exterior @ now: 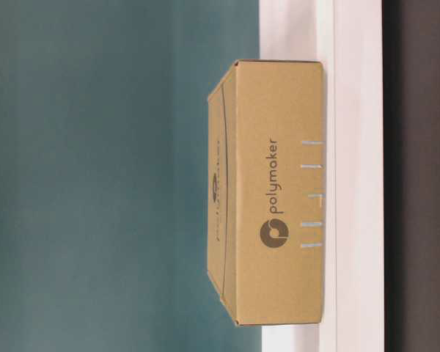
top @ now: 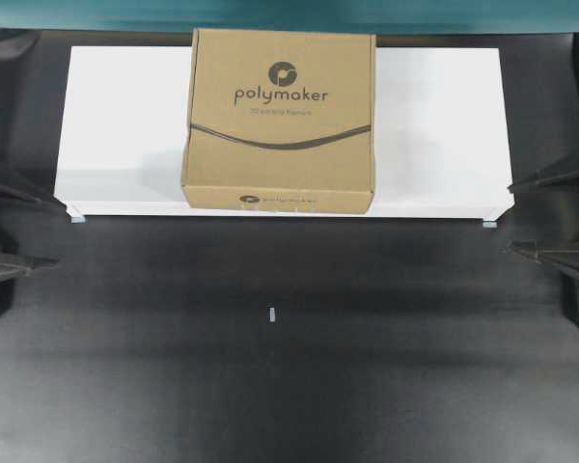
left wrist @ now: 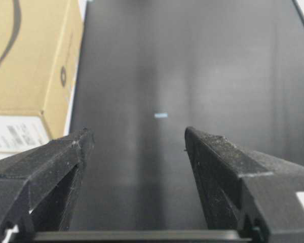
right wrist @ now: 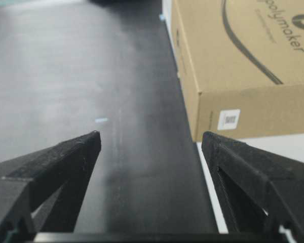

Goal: Place the cardboard box on the stand after clamping it between your arms.

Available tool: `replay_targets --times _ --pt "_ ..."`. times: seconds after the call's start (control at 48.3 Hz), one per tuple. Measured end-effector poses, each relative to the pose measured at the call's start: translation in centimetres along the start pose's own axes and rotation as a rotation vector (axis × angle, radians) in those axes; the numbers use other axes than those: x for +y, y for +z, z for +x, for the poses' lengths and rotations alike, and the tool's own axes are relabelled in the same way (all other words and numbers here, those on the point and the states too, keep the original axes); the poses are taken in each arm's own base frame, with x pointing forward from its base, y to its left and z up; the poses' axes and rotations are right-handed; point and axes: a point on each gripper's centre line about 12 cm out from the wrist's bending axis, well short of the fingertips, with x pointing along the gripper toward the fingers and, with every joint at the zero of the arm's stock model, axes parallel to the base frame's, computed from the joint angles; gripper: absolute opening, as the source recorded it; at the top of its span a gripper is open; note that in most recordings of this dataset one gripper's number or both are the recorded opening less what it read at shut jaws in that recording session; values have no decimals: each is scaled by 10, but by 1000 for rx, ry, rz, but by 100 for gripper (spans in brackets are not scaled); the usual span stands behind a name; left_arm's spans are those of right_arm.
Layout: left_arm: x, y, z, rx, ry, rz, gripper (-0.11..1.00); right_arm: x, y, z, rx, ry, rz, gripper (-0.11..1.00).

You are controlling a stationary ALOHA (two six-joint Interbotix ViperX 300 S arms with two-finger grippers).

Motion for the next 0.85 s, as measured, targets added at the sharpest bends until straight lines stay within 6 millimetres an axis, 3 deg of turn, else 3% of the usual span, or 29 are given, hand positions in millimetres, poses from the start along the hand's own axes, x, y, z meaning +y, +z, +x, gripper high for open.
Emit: replay_targets --times 0.848 --pt "4 -1 3 -9 22 -8 71 -1 -7 3 -12 0 3 77"
